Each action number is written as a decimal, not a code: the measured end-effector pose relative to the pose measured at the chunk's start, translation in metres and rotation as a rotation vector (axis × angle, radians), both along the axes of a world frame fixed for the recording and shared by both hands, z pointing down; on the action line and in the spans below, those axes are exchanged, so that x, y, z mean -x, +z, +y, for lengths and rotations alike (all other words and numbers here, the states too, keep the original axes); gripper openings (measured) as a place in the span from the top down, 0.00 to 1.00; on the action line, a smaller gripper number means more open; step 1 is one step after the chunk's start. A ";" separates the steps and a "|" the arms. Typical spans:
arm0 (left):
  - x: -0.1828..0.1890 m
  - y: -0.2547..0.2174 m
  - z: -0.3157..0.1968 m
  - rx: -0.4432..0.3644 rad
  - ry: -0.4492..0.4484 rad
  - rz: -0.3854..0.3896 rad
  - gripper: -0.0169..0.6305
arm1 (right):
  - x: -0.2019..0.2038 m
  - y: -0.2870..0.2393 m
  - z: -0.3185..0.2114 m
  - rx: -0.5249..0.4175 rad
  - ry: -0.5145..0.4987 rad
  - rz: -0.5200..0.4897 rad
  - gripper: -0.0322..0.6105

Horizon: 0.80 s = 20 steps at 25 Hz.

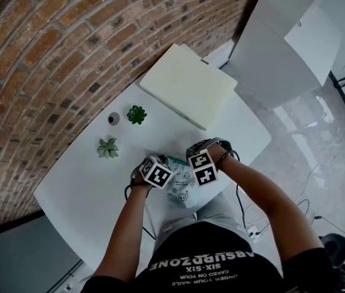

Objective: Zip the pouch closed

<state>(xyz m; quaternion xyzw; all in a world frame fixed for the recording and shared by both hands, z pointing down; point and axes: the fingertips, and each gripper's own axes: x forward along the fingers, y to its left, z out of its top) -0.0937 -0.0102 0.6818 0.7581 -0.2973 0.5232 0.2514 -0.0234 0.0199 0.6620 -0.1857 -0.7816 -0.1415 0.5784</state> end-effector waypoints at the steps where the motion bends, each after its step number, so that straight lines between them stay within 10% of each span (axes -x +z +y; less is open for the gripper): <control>1: 0.000 0.000 0.000 0.000 0.001 0.001 0.94 | -0.001 0.000 0.000 0.001 0.003 -0.001 0.95; 20: -0.001 -0.001 0.001 -0.001 0.001 -0.010 0.94 | -0.004 -0.001 0.003 0.000 0.019 -0.007 0.95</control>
